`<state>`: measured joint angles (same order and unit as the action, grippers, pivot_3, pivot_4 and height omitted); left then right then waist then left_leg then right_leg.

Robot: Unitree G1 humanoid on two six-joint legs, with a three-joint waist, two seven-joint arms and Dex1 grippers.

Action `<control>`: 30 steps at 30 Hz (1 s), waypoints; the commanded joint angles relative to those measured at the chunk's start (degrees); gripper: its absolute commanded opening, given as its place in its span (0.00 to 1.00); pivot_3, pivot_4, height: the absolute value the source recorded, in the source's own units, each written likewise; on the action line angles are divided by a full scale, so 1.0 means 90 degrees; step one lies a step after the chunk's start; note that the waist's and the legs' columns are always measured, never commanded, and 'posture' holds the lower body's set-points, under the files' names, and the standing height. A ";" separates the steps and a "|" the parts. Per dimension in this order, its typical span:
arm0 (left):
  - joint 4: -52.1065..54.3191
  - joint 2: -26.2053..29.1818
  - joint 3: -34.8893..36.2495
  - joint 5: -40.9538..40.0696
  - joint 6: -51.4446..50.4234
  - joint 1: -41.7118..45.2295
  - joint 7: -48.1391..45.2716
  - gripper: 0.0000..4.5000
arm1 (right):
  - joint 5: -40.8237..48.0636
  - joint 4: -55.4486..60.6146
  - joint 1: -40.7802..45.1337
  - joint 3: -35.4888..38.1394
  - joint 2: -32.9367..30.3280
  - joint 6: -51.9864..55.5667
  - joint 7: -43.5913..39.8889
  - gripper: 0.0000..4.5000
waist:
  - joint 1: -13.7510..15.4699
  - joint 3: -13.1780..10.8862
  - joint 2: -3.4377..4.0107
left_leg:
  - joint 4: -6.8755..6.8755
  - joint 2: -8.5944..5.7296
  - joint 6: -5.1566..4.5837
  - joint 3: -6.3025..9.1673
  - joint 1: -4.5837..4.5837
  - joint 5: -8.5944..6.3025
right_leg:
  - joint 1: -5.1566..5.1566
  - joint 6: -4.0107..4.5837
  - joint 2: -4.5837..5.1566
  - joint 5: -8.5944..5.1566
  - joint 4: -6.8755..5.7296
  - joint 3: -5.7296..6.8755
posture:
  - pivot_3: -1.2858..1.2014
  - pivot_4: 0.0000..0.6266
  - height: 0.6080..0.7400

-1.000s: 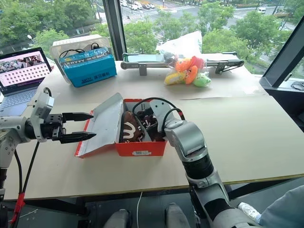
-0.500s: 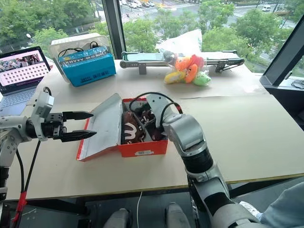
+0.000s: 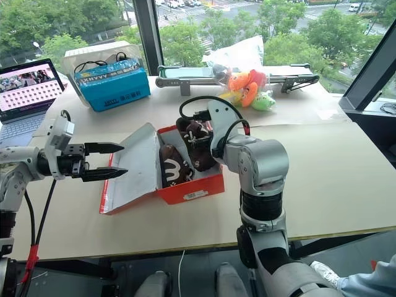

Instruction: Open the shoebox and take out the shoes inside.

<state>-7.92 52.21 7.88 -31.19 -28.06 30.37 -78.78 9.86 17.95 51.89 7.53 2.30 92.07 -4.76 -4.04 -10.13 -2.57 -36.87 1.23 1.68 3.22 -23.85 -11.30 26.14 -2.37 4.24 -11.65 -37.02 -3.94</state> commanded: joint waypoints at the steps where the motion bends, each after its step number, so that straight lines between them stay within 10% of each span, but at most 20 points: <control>1: 0.0027 0.0033 0.0055 0.0006 0.0105 0.0157 -0.0036 1.00 | 0.0261 0.0092 -0.0328 0.0367 0.0284 0.0048 -0.0071 0.03 | -0.0002 0.0000 0.0000 | 0.0000 0.0000 0.0000 0.0000 0.0000 0.0000 | 0.0000 0.0000 0.0000 0.0000 0.0000 0.0000 | 0.52 0.24 0.74; 6: 0.0089 0.0064 0.0061 0.0010 0.0064 0.0163 -0.0025 1.00 | 0.0489 -0.0174 -0.0708 0.1382 0.1162 0.0038 -0.0055 0.03 | 0.0001 0.0000 0.0001 | 0.0000 -0.0001 0.0000 0.0000 0.0002 0.0000 | 0.0000 0.0000 0.0001 0.0000 -0.0004 0.0000 | 0.52 0.24 0.74; 30: 0.0138 0.0078 -0.0005 0.0057 -0.0039 0.0294 -0.0004 1.00 | 0.2586 -0.0368 0.0984 0.3030 0.0898 0.0048 0.0304 0.03 | -0.0002 -0.0007 0.0010 | 0.0000 -0.0001 0.0000 0.0000 0.0002 0.0000 | -0.0001 0.0001 0.0001 0.0000 -0.0005 -0.0001 | 0.52 0.24 0.74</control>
<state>-8.17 52.21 7.39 -30.46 -28.66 31.59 -78.75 30.55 12.97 54.85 32.14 5.57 92.07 -2.33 -4.06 -10.19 -2.48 -36.87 1.20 1.68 3.23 -23.84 -11.30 26.14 -2.36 4.26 -11.65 -37.06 -3.94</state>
